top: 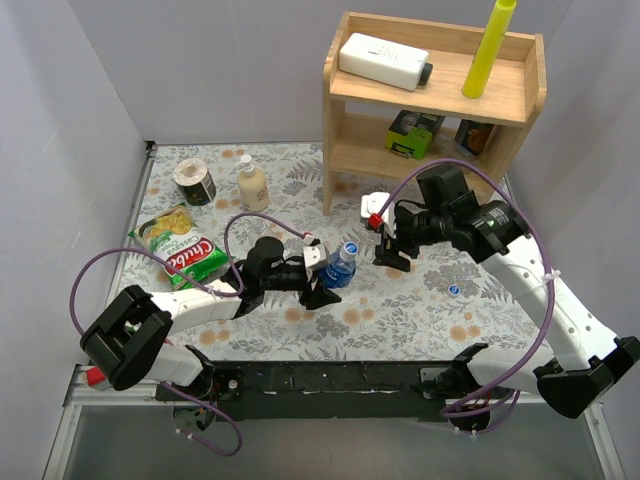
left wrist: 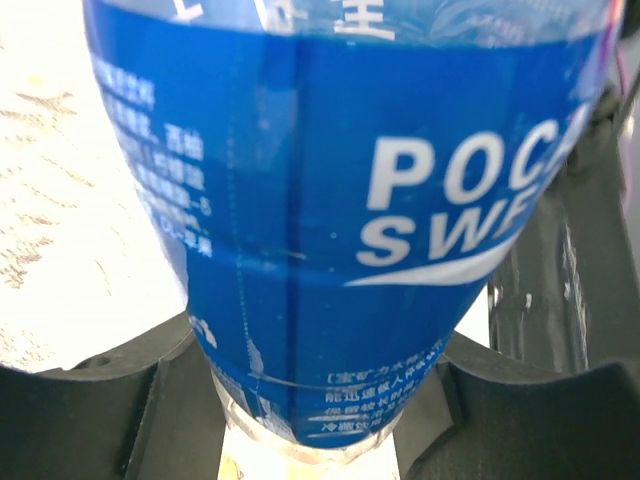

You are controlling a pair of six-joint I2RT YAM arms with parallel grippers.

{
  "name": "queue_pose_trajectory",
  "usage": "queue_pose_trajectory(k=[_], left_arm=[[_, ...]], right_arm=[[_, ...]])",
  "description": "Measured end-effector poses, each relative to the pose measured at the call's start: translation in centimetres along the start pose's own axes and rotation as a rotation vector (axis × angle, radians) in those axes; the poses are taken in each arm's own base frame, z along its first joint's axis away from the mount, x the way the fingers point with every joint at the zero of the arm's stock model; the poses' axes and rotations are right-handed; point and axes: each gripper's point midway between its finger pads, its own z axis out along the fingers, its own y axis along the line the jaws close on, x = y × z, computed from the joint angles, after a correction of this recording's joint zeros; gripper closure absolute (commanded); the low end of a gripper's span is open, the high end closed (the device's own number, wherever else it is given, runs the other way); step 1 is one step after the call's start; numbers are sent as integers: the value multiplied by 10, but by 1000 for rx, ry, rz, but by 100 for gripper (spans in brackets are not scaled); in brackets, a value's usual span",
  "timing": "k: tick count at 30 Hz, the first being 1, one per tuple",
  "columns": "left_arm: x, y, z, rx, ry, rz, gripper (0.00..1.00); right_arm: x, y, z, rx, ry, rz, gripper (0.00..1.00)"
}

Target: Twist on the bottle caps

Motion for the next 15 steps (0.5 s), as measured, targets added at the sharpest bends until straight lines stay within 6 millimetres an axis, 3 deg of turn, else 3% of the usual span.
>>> queue_pose_trajectory(k=[2,6,15], left_arm=[[10,-3,-1,27,47,23,100],[17,-2,0,72,109,95,100],[22,0,0,115,158,199,100]], right_arm=[[-14,-11,-9,14,-2,-71,35],[-30,-14,-19,-30,-6,-229,34],[-12,22,-4,-259,55,-527,34]])
